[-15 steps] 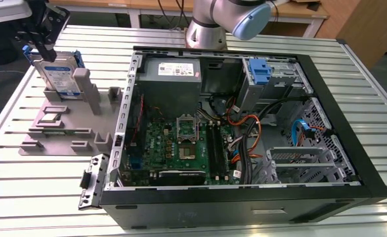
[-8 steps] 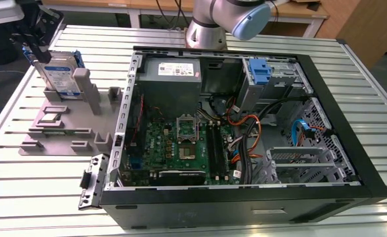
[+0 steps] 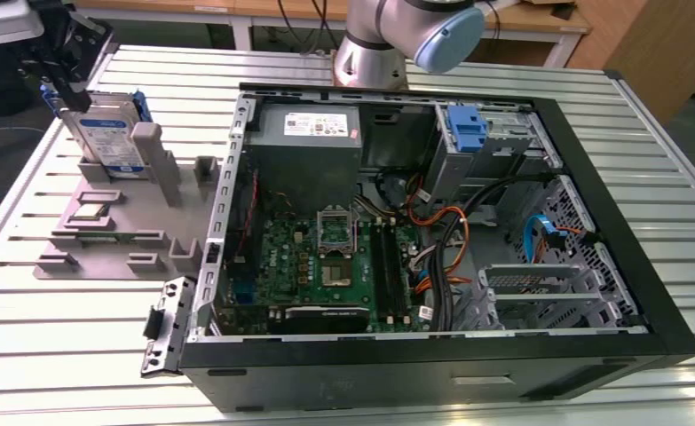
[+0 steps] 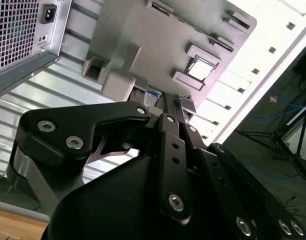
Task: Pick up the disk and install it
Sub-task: 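Reach for the disk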
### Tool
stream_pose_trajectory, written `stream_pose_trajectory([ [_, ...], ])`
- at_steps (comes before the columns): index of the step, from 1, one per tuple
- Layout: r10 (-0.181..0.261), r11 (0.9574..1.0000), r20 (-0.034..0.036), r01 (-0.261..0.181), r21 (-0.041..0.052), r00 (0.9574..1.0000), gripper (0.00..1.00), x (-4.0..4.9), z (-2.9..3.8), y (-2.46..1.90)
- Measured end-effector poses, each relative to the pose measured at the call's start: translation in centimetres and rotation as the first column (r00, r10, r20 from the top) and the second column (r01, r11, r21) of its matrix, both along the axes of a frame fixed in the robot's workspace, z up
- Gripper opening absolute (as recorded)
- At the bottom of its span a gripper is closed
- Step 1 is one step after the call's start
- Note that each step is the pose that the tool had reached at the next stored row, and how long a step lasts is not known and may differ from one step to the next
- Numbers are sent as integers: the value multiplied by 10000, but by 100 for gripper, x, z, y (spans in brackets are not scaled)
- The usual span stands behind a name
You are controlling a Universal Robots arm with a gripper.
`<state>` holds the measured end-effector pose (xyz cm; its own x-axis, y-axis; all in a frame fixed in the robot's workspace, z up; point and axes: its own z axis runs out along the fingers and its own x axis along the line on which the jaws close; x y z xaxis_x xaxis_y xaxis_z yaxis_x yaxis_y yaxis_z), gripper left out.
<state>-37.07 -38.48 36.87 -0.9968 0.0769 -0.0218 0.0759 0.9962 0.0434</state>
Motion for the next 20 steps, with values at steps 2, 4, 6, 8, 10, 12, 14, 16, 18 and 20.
stream_pose_trajectory([
  [2, -2, 10000, 0, 2, 0, 10000, 10, -7, -18, 60],
  [4, -1, 10000, -1, 1, 0, 10000, 10, -11, -36, 120],
  [6, 0, 10000, 0, 0, 0, 10000, 10, -13, -55, 171],
  [8, -2, 10000, -1, 2, -1, 10000, 10, -17, -73, 220],
  [10, -2, 10000, 0, 2, 0, 10000, 10, -20, -93, 268],
  [12, -1, 10000, 0, 1, 0, 10000, 10, -26, -111, 317],
  [14, 0, 10000, -1, 0, -1, 10000, 10, -32, -129, 362],
  [16, -2, 10000, 0, 2, 0, 10000, 10, -38, -148, 405],
  [18, -2, 10000, 0, 2, 0, 10000, 10, -45, -168, 440],
  [20, -1, 10000, -1, 1, -1, 10000, 10, -53, -188, 474],
])
